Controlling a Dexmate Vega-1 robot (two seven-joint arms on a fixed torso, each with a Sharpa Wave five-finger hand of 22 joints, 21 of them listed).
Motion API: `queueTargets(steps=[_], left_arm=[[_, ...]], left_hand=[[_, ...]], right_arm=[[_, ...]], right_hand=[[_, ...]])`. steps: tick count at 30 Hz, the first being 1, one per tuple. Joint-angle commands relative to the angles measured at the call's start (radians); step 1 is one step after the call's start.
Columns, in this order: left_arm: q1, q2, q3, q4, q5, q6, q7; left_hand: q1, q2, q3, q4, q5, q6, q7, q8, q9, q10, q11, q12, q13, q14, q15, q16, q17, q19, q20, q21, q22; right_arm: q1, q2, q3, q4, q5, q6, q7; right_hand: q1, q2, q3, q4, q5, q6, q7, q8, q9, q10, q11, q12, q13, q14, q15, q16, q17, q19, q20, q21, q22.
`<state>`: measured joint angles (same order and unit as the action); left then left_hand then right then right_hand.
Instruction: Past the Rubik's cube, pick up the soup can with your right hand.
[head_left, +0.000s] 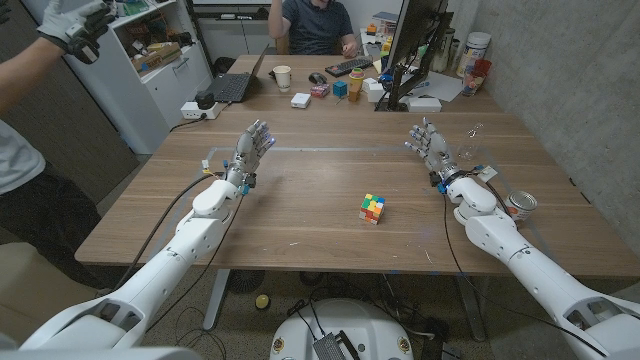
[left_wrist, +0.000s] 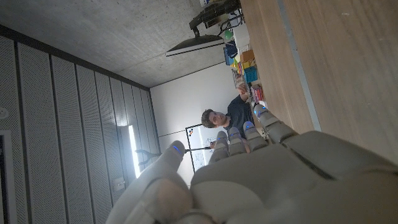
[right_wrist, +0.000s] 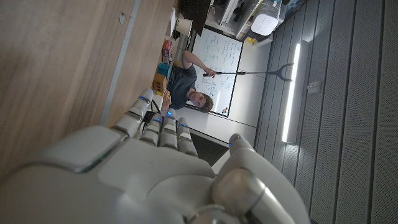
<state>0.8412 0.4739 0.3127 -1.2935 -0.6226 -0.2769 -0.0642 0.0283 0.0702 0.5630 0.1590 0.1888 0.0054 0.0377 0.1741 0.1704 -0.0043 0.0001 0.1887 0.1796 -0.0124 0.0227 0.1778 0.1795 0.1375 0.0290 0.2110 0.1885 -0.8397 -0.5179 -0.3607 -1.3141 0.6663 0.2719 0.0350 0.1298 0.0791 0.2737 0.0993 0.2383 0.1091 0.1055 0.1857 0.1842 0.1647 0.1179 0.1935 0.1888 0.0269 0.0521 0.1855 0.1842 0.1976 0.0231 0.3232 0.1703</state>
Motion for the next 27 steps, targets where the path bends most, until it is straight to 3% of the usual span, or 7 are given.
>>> queueTargets(steps=[1,11,27], left_arm=[[0.023,-0.087,-0.123,-0.008,0.108,0.051,-0.055],[0.030,-0.159,-0.203,-0.004,0.184,0.077,-0.110],[0.031,-0.222,-0.271,-0.003,0.256,0.093,-0.165]], left_hand=[[-0.004,0.081,0.006,0.004,0.005,-0.005,0.007,0.004,0.005,-0.006,-0.001,0.006,0.005,-0.003,0.006,0.005,0.002,0.005,0.000,0.004,0.002],[-0.006,0.085,0.006,0.008,0.005,-0.006,0.008,0.005,0.005,-0.008,-0.002,0.006,0.005,-0.004,0.005,0.006,0.002,0.006,-0.002,0.004,0.002],[-0.008,0.083,0.004,0.011,0.005,-0.007,0.008,0.005,0.005,-0.010,-0.002,0.006,0.005,-0.005,0.003,0.006,0.002,0.004,-0.003,0.005,0.002]], right_arm=[[0.014,-0.004,0.002,0.000,0.012,-0.018,0.012],[0.014,-0.048,-0.002,-0.039,-0.020,-0.041,0.008],[-0.043,-0.166,0.042,-0.189,-0.072,-0.077,-0.047]], right_hand=[[0.009,0.002,0.007,-0.001,0.004,0.006,0.003,0.005,0.001,0.007,-0.001,0.006,0.005,-0.002,0.008,0.006,0.005,0.006,0.000,0.004,0.002],[0.011,0.002,0.008,-0.003,0.004,0.005,0.001,0.005,0.001,0.005,-0.001,0.005,0.005,-0.002,0.008,0.005,0.005,0.007,0.002,0.000,0.002],[0.014,0.000,0.007,-0.007,0.003,0.003,-0.005,0.005,0.001,0.003,-0.001,0.004,0.005,0.000,0.008,0.006,0.004,0.010,0.004,-0.005,0.002]])
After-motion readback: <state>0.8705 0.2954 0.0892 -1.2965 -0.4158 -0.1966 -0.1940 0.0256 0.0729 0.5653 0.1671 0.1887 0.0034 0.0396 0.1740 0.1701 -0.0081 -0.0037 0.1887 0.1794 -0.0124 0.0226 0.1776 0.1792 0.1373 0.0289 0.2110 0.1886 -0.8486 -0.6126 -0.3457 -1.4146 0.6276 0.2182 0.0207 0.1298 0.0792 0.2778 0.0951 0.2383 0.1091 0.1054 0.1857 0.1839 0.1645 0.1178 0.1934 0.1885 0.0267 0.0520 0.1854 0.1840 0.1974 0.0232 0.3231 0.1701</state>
